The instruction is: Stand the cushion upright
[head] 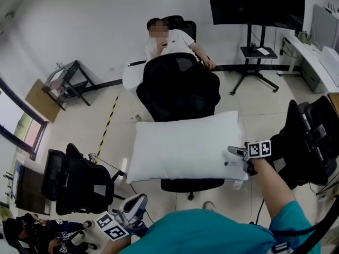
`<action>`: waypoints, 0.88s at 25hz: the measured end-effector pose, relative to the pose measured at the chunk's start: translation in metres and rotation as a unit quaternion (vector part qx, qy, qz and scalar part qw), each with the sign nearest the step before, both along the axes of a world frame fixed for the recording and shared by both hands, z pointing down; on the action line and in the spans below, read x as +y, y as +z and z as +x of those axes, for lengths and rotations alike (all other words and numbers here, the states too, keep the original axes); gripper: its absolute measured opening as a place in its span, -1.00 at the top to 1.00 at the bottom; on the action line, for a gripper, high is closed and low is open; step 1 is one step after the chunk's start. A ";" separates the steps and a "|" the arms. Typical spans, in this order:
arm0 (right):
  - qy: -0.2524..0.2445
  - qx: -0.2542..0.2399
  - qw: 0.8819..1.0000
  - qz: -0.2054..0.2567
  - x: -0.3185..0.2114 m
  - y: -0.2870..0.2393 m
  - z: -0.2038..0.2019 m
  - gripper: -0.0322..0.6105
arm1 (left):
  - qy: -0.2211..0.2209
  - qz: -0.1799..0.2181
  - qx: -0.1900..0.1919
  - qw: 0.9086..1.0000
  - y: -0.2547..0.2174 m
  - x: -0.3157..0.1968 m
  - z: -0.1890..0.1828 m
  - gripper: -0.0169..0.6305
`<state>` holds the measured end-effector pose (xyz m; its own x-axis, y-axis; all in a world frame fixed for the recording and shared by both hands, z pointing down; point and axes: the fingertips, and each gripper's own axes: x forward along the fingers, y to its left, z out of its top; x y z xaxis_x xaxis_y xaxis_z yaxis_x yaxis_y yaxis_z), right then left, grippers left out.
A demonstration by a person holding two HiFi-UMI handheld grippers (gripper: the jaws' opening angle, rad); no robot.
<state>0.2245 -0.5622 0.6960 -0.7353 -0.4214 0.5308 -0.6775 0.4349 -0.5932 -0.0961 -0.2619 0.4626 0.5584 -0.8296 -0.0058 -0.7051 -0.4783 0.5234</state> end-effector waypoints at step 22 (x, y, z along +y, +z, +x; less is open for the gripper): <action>-0.138 -0.062 0.988 0.026 0.006 -0.086 -0.079 0.74 | -0.002 -0.009 0.011 1.000 0.021 -0.019 -0.088 0.91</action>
<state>0.1453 -0.5566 0.6098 -0.8840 -0.2201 0.4125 -0.4525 0.6250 -0.6361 -0.1836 -0.2807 0.4840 0.5542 -0.8324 -0.0031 -0.6954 -0.4651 0.5478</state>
